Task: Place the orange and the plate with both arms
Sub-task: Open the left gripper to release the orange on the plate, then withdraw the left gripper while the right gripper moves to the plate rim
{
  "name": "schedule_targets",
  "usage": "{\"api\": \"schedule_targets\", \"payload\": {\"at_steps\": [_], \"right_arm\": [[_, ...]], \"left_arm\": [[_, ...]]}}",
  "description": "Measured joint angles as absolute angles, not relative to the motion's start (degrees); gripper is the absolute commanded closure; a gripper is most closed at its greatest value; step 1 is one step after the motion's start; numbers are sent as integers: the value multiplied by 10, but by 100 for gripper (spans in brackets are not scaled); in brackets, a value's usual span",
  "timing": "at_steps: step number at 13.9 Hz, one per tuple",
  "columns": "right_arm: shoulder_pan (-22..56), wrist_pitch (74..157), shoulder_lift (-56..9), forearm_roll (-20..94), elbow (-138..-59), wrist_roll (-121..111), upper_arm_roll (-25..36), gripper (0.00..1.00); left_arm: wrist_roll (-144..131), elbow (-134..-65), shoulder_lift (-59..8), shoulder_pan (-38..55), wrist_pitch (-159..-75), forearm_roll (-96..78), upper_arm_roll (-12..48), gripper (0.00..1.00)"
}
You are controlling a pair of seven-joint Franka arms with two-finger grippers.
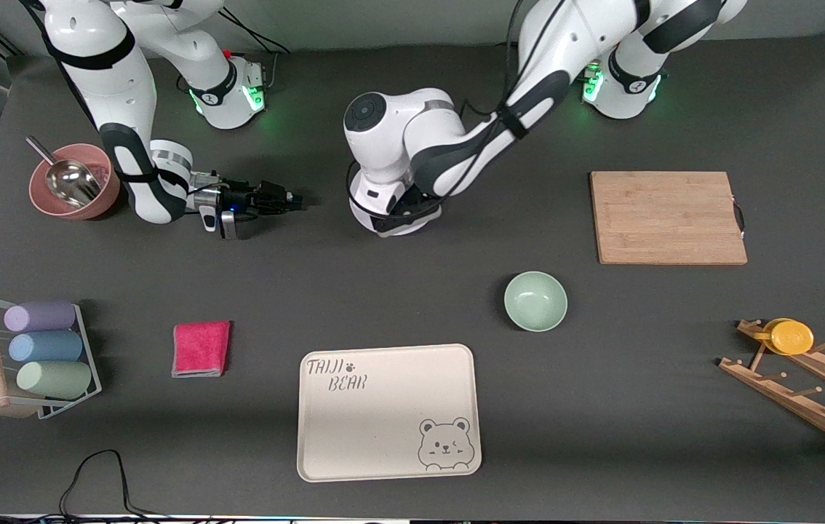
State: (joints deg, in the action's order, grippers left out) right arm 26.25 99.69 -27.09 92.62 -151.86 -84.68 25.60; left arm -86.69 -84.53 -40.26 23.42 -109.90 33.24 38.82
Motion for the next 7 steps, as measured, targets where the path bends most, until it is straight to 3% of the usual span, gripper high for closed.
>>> {"api": "schedule_targets", "payload": {"at_steps": [7], "right_arm": [[268, 1015, -274, 1019, -1506, -848, 179, 63]], "left_arm": [[-526, -824, -298, 18, -1071, 229, 407, 0]]}}
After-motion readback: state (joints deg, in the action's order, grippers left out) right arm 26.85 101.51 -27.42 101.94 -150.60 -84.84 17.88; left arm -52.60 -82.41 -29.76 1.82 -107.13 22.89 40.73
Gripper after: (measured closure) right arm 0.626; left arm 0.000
